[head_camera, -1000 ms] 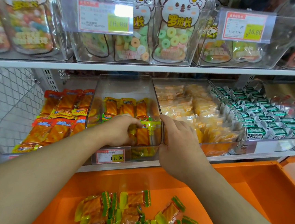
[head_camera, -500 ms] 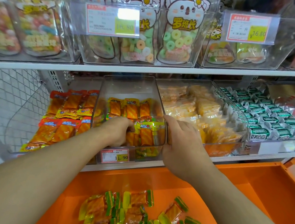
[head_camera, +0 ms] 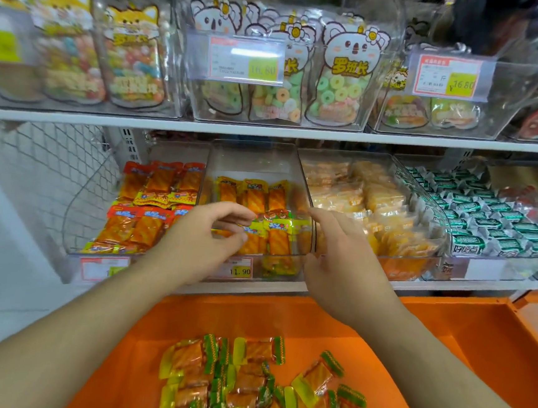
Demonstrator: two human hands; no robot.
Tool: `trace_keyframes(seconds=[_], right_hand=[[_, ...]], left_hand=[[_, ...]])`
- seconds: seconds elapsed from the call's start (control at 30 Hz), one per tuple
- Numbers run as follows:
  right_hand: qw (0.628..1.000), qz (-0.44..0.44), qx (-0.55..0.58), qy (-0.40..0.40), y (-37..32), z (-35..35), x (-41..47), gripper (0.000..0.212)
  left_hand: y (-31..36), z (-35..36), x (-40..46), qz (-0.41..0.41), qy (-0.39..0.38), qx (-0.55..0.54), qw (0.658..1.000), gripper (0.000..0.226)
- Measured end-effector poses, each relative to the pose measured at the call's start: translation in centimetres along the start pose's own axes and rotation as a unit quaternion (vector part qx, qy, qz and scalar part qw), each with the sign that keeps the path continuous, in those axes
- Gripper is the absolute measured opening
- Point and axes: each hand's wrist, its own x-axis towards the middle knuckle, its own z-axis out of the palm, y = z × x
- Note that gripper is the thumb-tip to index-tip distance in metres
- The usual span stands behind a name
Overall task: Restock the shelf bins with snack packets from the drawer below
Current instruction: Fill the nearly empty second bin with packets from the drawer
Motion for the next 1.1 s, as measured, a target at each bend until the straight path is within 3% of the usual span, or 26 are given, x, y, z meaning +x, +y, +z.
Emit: trace_keyframes(seconds=[0.17, 0.3, 0.47, 0.6, 0.83, 0.93, 1.1], right_hand=[[0.995, -0.037, 0.050, -0.076, -2.3, 2.4, -4.3, 0.052], [0.984, -0.022, 0.028, -0.172, -3.4, 7.4, -7.3, 0.053], [0.939, 0.043, -0.051, -0.337, -1.3, 15.0, -11.4, 0.062], [0.895, 0.083, -0.102, -0.426, 2.1, 19.4, -13.3, 0.069], [0.864, 0.141, -0.109, -0.471, 9.2, 25.1, -15.4, 0.084], [0.858, 0.136, -0.111, -0.483, 10.1, 26.5, -16.0, 0.083], [0.871, 0.166, -0.105, -0.450, 10.8, 27.9, -16.1, 0.053]], left_hand=[[-2.2, -1.0, -8.2, -0.049, 0.031, -0.074, 0.996, 0.023], [-7.9, 0.7, -13.3, -0.144, 0.025, -0.035, 0.989, 0.019], [-15.9, 4.5, -17.8, -0.245, -0.063, 0.046, 0.967, 0.020], [-21.8, 7.0, -19.0, -0.292, -0.127, 0.128, 0.939, 0.040], [-27.6, 9.8, -19.0, -0.320, -0.233, 0.164, 0.903, 0.044], [-28.7, 10.5, -19.1, -0.337, -0.242, 0.189, 0.890, 0.044], [-29.6, 10.9, -19.2, -0.338, -0.249, 0.202, 0.885, 0.025]])
